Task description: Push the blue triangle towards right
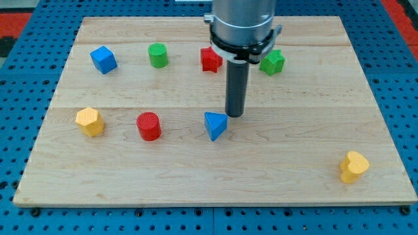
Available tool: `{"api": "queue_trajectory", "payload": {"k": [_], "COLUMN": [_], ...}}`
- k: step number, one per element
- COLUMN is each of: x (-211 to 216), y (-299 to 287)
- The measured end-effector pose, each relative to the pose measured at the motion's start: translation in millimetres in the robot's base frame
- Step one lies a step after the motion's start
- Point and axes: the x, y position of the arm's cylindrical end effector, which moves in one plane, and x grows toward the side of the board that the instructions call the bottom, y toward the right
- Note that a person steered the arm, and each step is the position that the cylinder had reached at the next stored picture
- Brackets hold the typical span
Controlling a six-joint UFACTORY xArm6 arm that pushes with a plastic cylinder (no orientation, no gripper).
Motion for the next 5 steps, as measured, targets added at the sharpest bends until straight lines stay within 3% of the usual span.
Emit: {"api": "queue_trajectory", "payload": {"k": [2, 3, 5], "x": [5.9, 24.9, 16.7], "y": [-105.4, -81.9, 79.9]}}
